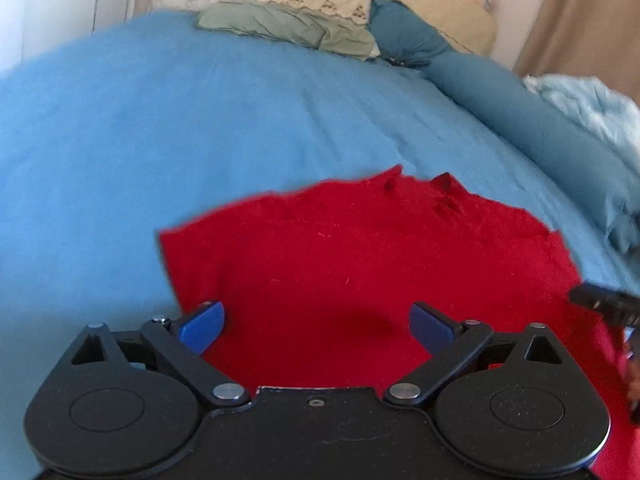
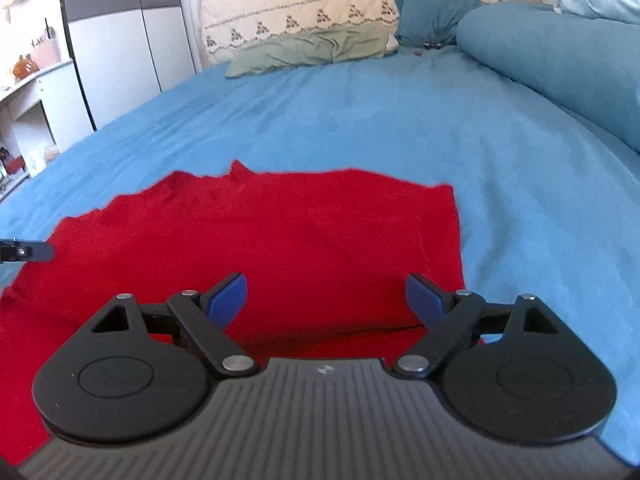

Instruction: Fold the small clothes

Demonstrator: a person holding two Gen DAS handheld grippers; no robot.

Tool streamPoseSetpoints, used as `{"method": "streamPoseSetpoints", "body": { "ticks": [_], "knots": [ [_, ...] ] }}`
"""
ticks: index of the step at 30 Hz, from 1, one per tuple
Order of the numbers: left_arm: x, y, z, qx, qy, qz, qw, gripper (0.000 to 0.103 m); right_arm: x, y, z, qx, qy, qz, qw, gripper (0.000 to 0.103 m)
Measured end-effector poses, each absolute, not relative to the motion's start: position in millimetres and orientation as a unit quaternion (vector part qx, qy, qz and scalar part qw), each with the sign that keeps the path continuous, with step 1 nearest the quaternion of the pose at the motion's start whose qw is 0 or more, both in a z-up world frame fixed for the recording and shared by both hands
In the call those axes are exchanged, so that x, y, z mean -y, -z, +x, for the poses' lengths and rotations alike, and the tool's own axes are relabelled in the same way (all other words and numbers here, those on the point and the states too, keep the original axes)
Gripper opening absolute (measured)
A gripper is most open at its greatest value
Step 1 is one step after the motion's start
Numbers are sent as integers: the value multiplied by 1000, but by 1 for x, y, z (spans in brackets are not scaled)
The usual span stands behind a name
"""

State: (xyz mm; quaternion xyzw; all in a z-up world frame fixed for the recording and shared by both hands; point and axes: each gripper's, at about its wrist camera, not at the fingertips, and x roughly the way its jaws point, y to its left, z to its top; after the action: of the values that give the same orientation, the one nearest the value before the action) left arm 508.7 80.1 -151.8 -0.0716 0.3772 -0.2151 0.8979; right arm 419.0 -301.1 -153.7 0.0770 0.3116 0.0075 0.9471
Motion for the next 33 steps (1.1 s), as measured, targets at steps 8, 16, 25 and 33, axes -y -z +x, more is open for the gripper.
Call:
{"method": "streamPoseSetpoints", "body": {
  "ticks": [8,16,25,33],
  "knots": [
    [-77,129,514,-347,198,-51,915,103,298,145,419,-293,-26,71,953,102],
    [-77,135,528,-385,159,-40,908,103,305,156,427,-330,23,63,942,103],
    [-106,48,380,-353,102,-16,930,103,330,62,314,-294,4,63,954,103],
    [-133,46,253,-407,59,-66,909,103,329,15,185,-342,-28,52,938,103]
  ]
}}
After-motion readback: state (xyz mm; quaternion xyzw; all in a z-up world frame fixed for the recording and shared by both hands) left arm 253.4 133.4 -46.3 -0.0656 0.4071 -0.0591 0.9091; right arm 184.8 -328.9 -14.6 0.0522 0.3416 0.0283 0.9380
